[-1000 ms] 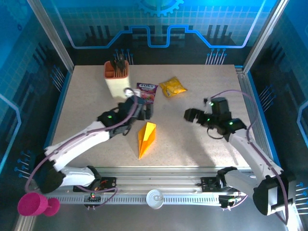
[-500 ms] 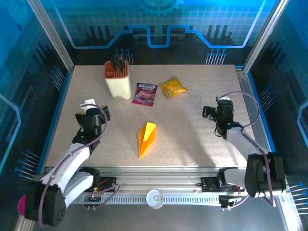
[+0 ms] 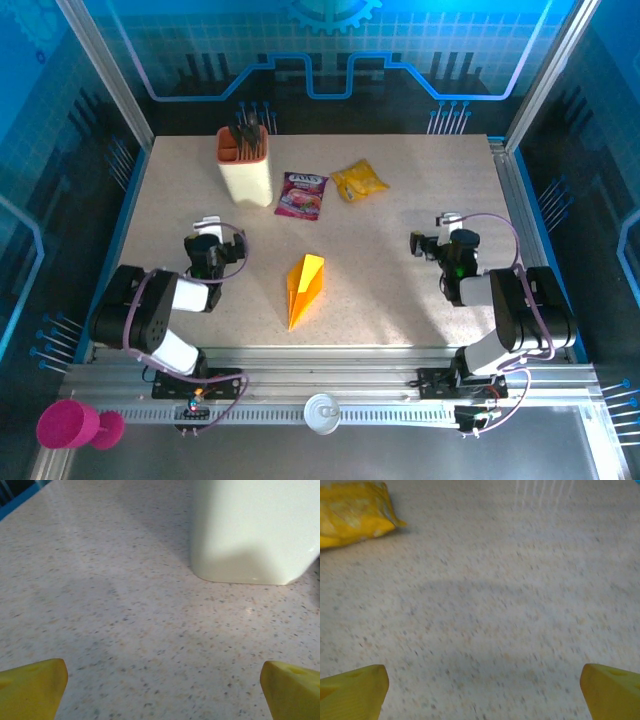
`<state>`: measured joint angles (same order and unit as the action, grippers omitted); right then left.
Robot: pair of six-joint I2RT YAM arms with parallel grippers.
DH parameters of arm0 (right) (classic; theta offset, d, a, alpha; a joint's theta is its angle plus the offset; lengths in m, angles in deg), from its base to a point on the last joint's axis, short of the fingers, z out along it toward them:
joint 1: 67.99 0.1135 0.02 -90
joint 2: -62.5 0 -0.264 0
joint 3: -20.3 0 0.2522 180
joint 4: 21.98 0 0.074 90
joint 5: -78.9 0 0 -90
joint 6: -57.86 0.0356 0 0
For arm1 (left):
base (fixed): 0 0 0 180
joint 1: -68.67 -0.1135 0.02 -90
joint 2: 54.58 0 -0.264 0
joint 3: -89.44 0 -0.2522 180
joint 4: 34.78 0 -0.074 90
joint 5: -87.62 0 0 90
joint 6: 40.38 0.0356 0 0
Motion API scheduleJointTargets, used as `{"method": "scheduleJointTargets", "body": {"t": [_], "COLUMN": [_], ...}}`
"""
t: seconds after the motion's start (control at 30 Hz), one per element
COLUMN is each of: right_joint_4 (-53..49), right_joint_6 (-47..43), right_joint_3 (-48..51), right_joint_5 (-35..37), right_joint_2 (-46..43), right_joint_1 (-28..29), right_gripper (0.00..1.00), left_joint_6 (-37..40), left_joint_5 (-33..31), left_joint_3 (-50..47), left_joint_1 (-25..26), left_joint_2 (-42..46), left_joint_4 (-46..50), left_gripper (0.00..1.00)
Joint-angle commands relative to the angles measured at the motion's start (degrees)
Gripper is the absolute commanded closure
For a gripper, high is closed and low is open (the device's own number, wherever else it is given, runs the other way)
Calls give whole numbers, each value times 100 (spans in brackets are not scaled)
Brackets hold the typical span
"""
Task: Fold a paper plane with a square sheet of paper (pick it up from the middle)
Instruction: Reset both arms
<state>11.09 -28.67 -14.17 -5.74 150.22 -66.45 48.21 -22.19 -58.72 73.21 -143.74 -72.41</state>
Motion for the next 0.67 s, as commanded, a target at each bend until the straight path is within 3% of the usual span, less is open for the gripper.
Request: {"method": "scheduleJointTargets", "body": {"t": [0.0, 0.1, 0.17, 0.57, 0.63], "right_joint_4": [283, 262, 279, 273, 592], "right_joint_6": [-219, -270, -367, -345, -247], "right_joint_3": [-259, -267, -278, -280, -106], "right_joint_5": [-341, -222, 253, 29, 753], "right_joint_2": [4, -4, 21, 12, -2], "right_joint_1": [10, 73, 301, 204, 334], "right_gripper": [1, 1, 1, 1, 1], "left_joint_6": [108, 9, 10, 82, 88], "left_joint_5": [525, 721, 720, 733, 729], "left_joint_3": [303, 347, 345, 323, 314], "left_joint_1": [-169, -295, -290, -242, -242], "left_joint_2": [-35, -15, 4, -4, 2], "left_joint_4": [-409, -293, -257, -330, -326], "left_gripper": [0, 0, 0, 0, 0]}}
